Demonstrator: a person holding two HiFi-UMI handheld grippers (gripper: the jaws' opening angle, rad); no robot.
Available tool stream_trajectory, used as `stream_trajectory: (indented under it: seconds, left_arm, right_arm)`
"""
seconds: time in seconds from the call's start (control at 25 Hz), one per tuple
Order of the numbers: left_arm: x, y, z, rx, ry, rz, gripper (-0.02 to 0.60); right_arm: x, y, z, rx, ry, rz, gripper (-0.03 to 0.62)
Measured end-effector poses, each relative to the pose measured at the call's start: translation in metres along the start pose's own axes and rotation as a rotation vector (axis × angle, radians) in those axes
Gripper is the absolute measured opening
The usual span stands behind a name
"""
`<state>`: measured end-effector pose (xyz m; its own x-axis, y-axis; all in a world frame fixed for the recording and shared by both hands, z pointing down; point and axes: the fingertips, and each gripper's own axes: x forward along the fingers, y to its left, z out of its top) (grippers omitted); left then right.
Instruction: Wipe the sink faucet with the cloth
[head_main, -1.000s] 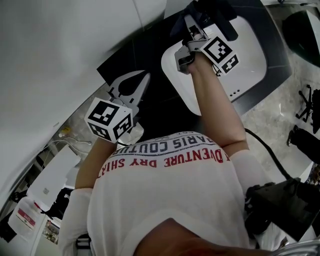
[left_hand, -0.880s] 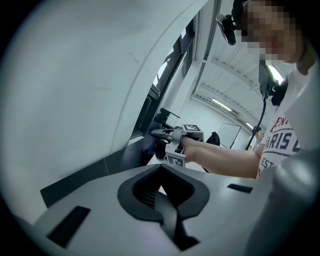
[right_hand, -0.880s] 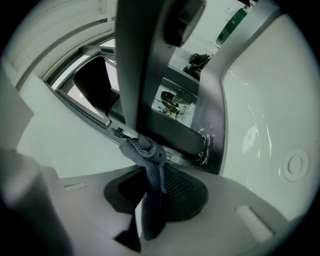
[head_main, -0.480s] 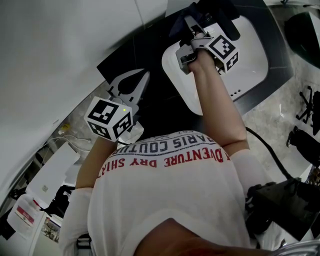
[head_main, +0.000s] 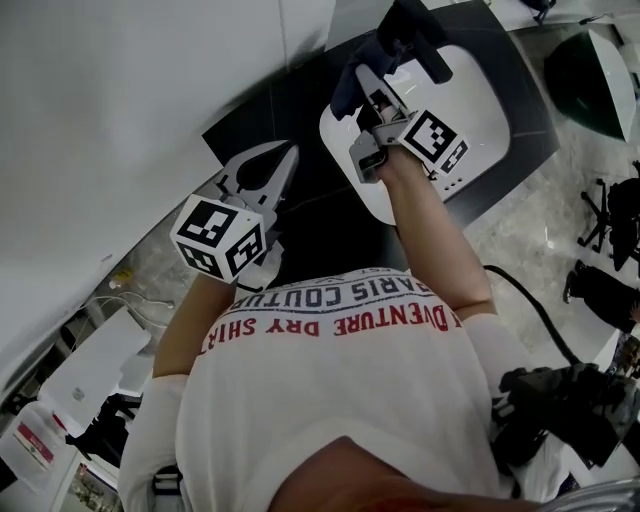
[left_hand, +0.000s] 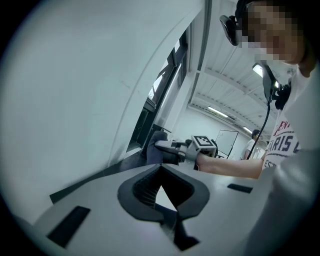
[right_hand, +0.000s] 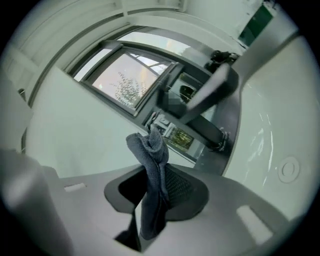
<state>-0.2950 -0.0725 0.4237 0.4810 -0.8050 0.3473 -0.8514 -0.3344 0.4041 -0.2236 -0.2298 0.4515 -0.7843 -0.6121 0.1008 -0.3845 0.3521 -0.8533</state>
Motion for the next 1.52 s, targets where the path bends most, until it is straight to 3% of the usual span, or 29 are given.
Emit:
stream_trajectory:
  seconds: [0.28,0.44,0.64,0.92,1.2,1.36,1.52]
  left_arm:
    - [-0.046,-0.057,0.024,0.028,-0.124,-0.057,0.002]
    - [-0.080,-0.094,0.024,0.036,-0.166,-0.015,0.002]
    - [-0.100,-0.159,0.011,0.063,-0.230,0.092,0.002]
    - [-0.056,-0.335,-0.064,0.060,-0.327,0.224,0.002]
    - [0.002,-0.521,-0.135,0.023,-0.294,0.267,0.002]
    - [-0.010,-0.599,-0.145,0.052,-0.262,0.306,0.002]
    - [-0.037,-0.655,-0.150,0.078,-0.268,0.316,0.002]
  right_arm:
    - [-0.092,0.128,-0.046,-0.635,0.202,0.200,0.077]
    - [-0.153,0.178,-0.064,-0.795,0.273,0.316,0.077]
    - [-0.229,0.190,-0.066,-0.847,0.338,0.454,0.077]
    - [-0.412,0.126,-0.020,-0.872,0.369,0.589,0.077]
    - [-0.594,0.055,0.036,-0.923,0.434,0.573,0.077]
    - [-0.665,0.057,0.049,-0.866,0.482,0.563,0.077]
    - [-0.721,0.081,0.041,-0.880,0.515,0.597,0.077]
